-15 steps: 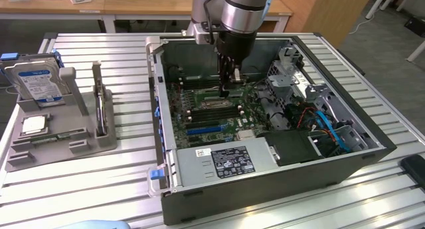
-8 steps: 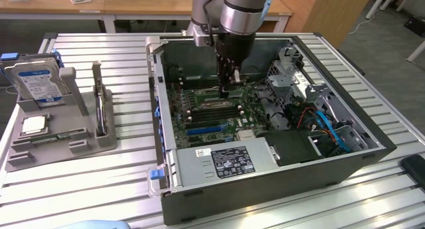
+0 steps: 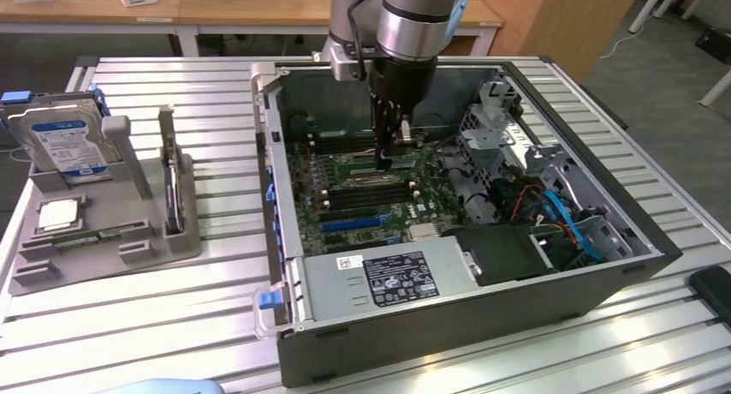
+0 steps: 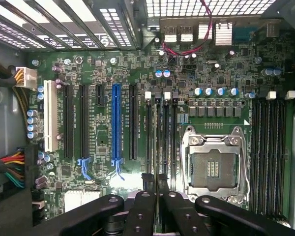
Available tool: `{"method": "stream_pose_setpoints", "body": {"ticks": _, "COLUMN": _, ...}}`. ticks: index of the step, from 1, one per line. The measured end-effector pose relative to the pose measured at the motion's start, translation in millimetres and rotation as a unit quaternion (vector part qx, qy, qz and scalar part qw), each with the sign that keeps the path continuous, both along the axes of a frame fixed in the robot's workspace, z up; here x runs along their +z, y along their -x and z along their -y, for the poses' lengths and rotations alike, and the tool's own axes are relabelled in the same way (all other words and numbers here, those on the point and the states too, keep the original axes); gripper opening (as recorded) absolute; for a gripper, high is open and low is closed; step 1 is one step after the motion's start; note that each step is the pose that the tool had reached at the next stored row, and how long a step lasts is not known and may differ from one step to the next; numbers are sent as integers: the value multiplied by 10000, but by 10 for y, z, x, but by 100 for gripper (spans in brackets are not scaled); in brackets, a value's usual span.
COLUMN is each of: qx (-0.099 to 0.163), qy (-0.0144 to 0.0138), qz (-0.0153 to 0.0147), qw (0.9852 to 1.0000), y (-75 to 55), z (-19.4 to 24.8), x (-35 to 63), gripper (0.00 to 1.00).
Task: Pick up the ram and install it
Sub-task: 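Insert the ram into the slot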
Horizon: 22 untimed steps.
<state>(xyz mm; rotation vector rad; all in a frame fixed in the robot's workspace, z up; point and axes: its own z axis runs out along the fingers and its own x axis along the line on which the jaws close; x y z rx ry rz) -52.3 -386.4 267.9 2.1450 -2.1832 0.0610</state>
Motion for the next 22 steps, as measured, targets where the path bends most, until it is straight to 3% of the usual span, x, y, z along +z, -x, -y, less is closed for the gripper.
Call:
{"method": "stream_pose_setpoints", "body": {"ticks": 6, "qx": 0, "qy": -1, "qz": -11, "qw": 10000, "y": -2, "z": -1, "x": -7, "gripper": 13}}
{"method": "stream_pose_setpoints", "body": {"ticks": 11, "qx": 0, "qy": 0, "qz": -128, "qw": 9999, "y": -2, "z": 0, "x": -19, "gripper": 13}}
{"method": "stream_pose_setpoints", "body": {"ticks": 22, "qx": -9, "qy": -1, "qz": -133, "qw": 9999, "y": -22, "z": -1, "x": -79, "gripper": 13}}
